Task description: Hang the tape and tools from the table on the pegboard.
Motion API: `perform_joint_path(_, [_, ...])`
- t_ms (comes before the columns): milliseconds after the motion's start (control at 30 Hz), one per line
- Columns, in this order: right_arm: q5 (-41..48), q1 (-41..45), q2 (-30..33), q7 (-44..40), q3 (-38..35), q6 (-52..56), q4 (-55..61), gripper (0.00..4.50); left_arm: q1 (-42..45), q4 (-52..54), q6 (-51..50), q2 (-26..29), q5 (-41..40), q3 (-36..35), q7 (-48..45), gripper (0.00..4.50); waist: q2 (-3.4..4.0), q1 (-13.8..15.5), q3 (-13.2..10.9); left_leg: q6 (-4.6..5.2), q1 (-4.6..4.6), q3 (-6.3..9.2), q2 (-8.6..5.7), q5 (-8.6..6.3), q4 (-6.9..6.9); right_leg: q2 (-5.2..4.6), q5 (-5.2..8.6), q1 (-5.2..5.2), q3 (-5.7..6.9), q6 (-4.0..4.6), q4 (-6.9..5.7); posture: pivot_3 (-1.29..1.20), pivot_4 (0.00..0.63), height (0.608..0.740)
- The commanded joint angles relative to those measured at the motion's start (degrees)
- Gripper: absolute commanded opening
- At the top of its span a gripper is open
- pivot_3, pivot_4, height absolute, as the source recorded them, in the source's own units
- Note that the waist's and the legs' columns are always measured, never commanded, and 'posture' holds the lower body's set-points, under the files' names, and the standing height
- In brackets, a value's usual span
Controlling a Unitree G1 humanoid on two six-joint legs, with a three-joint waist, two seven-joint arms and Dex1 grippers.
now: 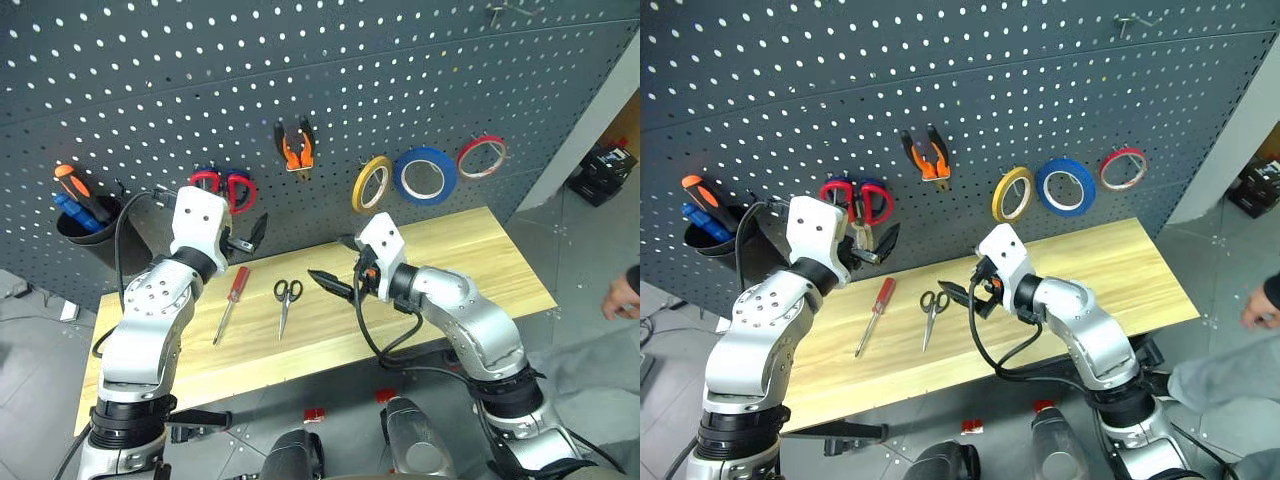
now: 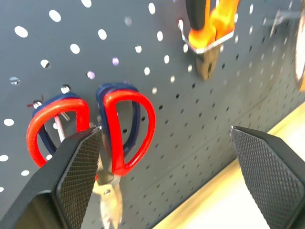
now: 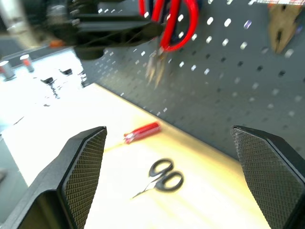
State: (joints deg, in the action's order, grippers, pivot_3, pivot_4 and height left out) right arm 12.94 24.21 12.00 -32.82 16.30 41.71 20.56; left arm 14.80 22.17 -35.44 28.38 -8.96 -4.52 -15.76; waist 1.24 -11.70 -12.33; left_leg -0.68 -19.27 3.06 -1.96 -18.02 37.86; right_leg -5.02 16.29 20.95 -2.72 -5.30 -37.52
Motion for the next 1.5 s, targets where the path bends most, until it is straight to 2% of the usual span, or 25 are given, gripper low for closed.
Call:
perform_joint_path(33, [1.6, -0.3, 1.4, -2.1, 2.5, 0.8, 4.4, 4.45, -6.0, -14.6, -13.8, -1.1, 0.5, 6.8, -2.0, 4.5, 0.16, 0.0, 0.1, -0.08, 0.28, -0.01, 0.07, -0.06, -0.06, 0.05, 0.02, -0.3, 0.0, -0.02, 0.15, -0.21, 0.282, 0.74])
perform_joint_path(133, [1.5, -0.5, 1.8, -1.5, 3.1, 1.3, 4.7, 4.45, -6.6, -15.9, -14.7, -1.8, 0.5, 7.3, -2.8, 4.5, 0.24, 0.0, 0.2, -0.17, 0.84, -0.01, 0.3, -0.3, -0.07, 0.24, 0.13, -0.97, 0.06, -0.19, 0.55, -0.21, 0.286, 0.74])
perform_joint_path(333, [1.8, -0.9, 2.5, -0.7, 2.9, 1.7, 5.2, 4.45, -8.7, -14.0, -10.4, -1.9, 1.3, 6.2, -3.6, 4.5, 0.25, 0.0, 0.2, -0.26, 1.37, -0.01, 0.39, -0.48, -0.09, 0.27, 0.33, -1.21, 0.06, -0.39, 0.64, -0.22, 0.289, 0.74])
perform_joint_path(467, [2.0, -1.2, 2.8, -0.4, 3.0, 1.6, 5.6, 4.45, -11.6, -9.2, 5.5, -1.5, 3.4, 3.1, -3.1, 4.5, 0.25, -0.4, 0.1, -0.31, 1.37, -0.03, 0.46, -0.52, -0.12, 0.3, 0.38, -1.2, 0.03, -0.42, 0.64, -0.22, 0.29, 0.74])
perform_joint_path(533, [2.1, -1.5, 2.8, -0.1, 2.7, 1.8, 5.9, 4.45, -12.8, -4.5, 12.7, -0.9, 1.8, -0.7, -5.1, 4.5, 0.03, -0.8, -0.3, -0.35, 1.26, -0.18, 0.53, -0.54, -0.3, 0.32, 0.37, -1.17, -0.09, -0.38, 0.64, -0.22, 0.289, 0.74])
perform_joint_path(567, [2.3, -1.7, 2.9, 0.1, 2.5, 1.9, 6.1, 4.45, -13.2, -2.7, 14.8, -0.6, 1.0, -2.3, -5.9, 4.5, -0.89, -0.8, -1.1, -0.37, 1.04, -0.23, 0.53, -0.53, -0.4, 0.33, 0.24, -0.79, -0.17, -0.14, 0.51, -0.22, 0.289, 0.74])
perform_joint_path(600, [2.5, -1.9, 2.9, 0.2, 2.3, 2.1, 6.3, 4.45, -13.7, -1.2, 18.7, 0.7, 1.9, -3.6, -6.2, 4.5, -1.8, -0.3, -1.6, -0.51, 0.36, -0.05, 0.72, -0.43, -0.37, 0.49, 0.13, -0.15, -0.07, 0.06, 0.37, -0.22, 0.289, 0.74])
perform_joint_path(633, [2.8, -2.2, 3.1, 0.3, 2.1, 2.4, 6.5, 4.45, -14.1, 0.3, 20.0, 1.3, 2.2, -5.3, -6.0, 4.5, -2.15, 0.4, -1.7, -0.93, -0.96, 0.42, 0.98, -0.17, 0.04, 0.76, -0.2, 1.05, 0.2, 0.58, 0.26, -0.21, 0.286, 0.74])
perform_joint_path(667, [2.9, -2.4, 3.3, 0.3, 2.0, 2.6, 6.7, 4.45, -14.4, 1.2, 20.9, 1.7, 2.1, -6.5, -5.8, 4.5, -2.22, 1.0, -1.7, -1.46, -2.35, 0.76, 1.18, 0.13, 0.54, 0.96, -0.33, 2.23, 0.36, 0.77, -0.05, -0.21, 0.286, 0.74])
perform_joint_path(700, [3.1, -2.6, 3.6, 0.2, 1.9, 2.6, 6.8, 4.45, -15.0, 2.3, 21.5, 2.4, 2.4, -7.3, -6.1, 4.5, -2.23, 1.4, -1.8, -1.56, -3.47, 1.11, 1.22, 0.19, 1.12, 0.95, -0.37, 3.11, 0.56, 0.82, -0.39, -0.2, 0.282, 0.74])
perform_joint_path(733, [3.1, -2.7, 3.7, 0.1, 1.9, 2.6, 6.8, 4.45, -15.7, 3.1, 21.6, 2.9, 2.3, -7.5, -6.7, 4.5, -2.1, 1.9, -1.9, -1.62, -3.84, 1.11, 1.22, 0.22, 1.19, 0.89, -0.39, 3.53, 0.61, 0.86, -0.58, -0.2, 0.281, 0.74])
perform_joint_path(833, [3.4, -2.6, 4.0, 0.0, 1.7, 2.3, 6.5, 4.45, -17.6, 4.9, 20.1, 4.3, 2.0, -7.1, -8.5, 4.5, -1.81, 2.7, -2.0, -1.57, -3.77, 0.87, 1.21, 0.2, 1.01, 0.75, -0.41, 3.36, 0.55, 0.92, -0.22, -0.19, 0.276, 0.74])
perform_joint_path(933, [3.5, -2.1, 3.9, 0.3, 1.5, 2.0, 5.8, 4.45, -19.8, 4.6, 17.0, 5.1, 1.4, -6.7, -10.3, 4.5, -1.86, 2.8, -2.2, -1.2, -3.55, 0.69, 1.2, 0.01, 0.95, 0.8, -0.5, 3.21, 0.51, 1.07, -0.2, -0.19, 0.276, 0.74])
perform_joint_path(1100, [3.2, -1.7, 4.1, 0.3, 1.4, 1.6, 5.3, 4.45, -20.0, 3.4, 13.9, 4.1, 1.7, -5.7, -10.3, 4.5, -2.06, 3.6, -2.8, -1.13, -3.53, 0.76, 1.3, 0.06, 0.99, 1.01, -0.61, 3.26, 0.6, 1.24, -0.46, -0.19, 0.277, 0.74])
perform_joint_path(1333, [2.9, -1.5, 4.6, 0.1, 1.8, 1.6, 5.4, 4.45, -19.3, 0.7, 0.3, 5.1, 0.8, -1.3, -12.4, 4.5, -2.08, 3.6, -2.9, -1.12, -3.54, 0.69, 1.29, 0.07, 1.0, 1.07, -0.61, 3.27, 0.59, 1.24, -0.43, -0.19, 0.277, 0.74])
perform_joint_path(1500, [3.2, -1.1, 5.2, -0.2, 1.4, 2.1, 5.8, 4.45, -19.1, 2.6, 5.0, 9.5, 1.4, 3.0, -19.0, 4.5, -2.2, 3.6, -3.1, -1.13, -3.55, 0.7, 1.36, 0.08, 1.0, 1.06, -0.61, 3.31, 0.6, 1.25, -0.47, -0.21, 0.285, 0.74])
